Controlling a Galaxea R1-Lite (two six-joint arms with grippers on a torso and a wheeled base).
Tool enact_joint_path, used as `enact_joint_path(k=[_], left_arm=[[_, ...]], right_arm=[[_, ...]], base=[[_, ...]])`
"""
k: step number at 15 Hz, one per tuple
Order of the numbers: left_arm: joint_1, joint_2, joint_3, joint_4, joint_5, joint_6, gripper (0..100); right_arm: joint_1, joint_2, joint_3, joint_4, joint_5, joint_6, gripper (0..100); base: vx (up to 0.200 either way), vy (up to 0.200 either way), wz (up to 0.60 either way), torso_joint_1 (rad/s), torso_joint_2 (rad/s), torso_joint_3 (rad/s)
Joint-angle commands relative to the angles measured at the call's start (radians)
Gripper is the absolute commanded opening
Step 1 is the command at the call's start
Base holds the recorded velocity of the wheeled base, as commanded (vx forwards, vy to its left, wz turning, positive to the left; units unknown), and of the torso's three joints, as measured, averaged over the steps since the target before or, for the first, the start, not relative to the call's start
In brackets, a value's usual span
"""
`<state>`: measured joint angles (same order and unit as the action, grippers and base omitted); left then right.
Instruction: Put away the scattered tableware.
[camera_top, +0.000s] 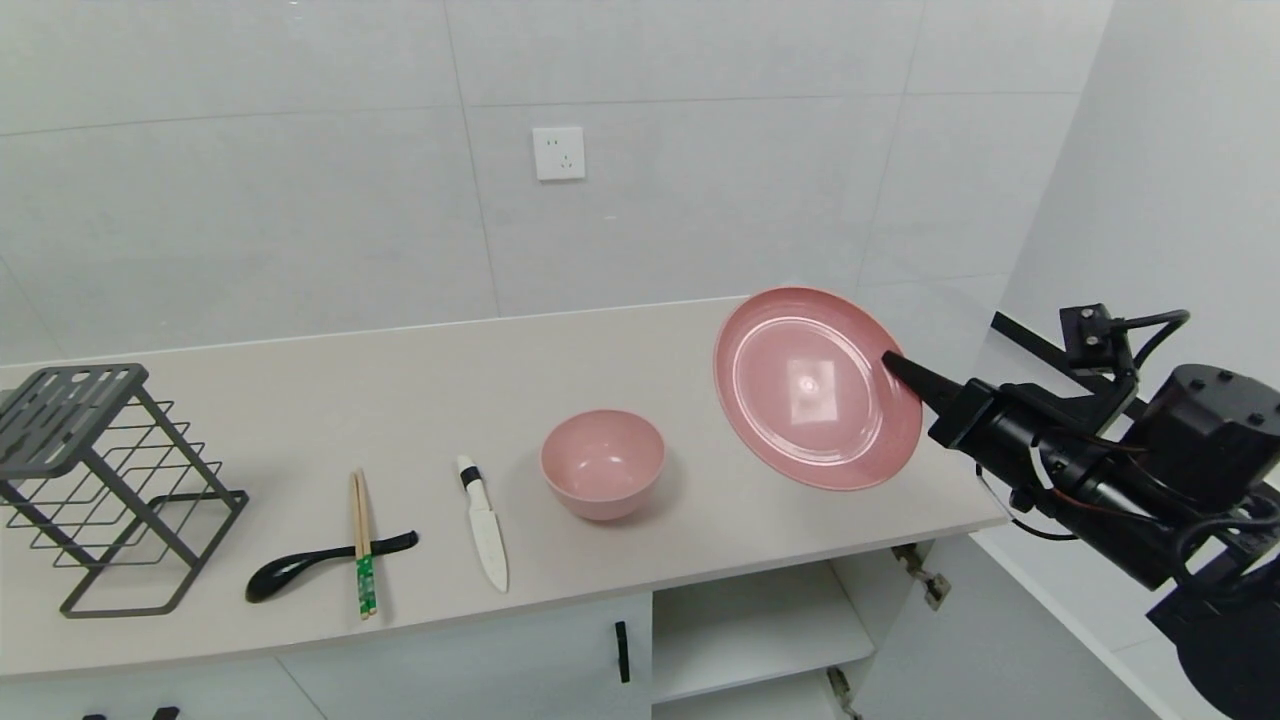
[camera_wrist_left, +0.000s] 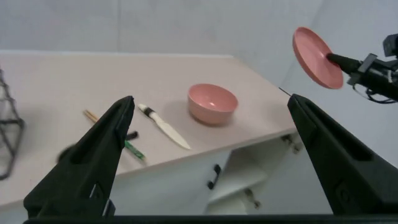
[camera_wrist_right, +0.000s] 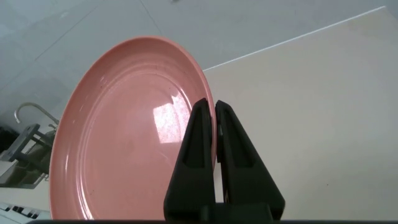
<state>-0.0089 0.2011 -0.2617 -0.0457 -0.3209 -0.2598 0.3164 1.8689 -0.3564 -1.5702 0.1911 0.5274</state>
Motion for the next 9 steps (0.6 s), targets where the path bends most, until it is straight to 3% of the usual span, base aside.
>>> enact_joint_path(k=[1,3,5,9], left_arm=[[-0.002,0.215,-0.028,-0.003,-0.06,-0.03,100],[-0.016,0.357,-0.044,-0.08,-0.08,-0.007,100],[-0.065,0.521,-0.044,-0.198,-0.08,-0.003,100],[-0.121,0.804,-0.102,-0.281,-0.055,0.022,100]], right_arm=[[-0.008,-0.022,0.0,-0.001,0.001,-0.001,0],[-0.013,-0.024,0.002,-0.001,0.001,-0.003,0],[-0.02,-0.025,0.0,-0.001,0.002,-0.003,0],[-0.042,-0.024,0.005,-0.001,0.004,-0.047,0]], base=[[0.0,0.0,0.0,0.0,0.0,0.0],[0.0,0.0,0.0,0.0,0.0,0.0],[0.0,0.0,0.0,0.0,0.0,0.0],[0.0,0.0,0.0,0.0,0.0,0.0]])
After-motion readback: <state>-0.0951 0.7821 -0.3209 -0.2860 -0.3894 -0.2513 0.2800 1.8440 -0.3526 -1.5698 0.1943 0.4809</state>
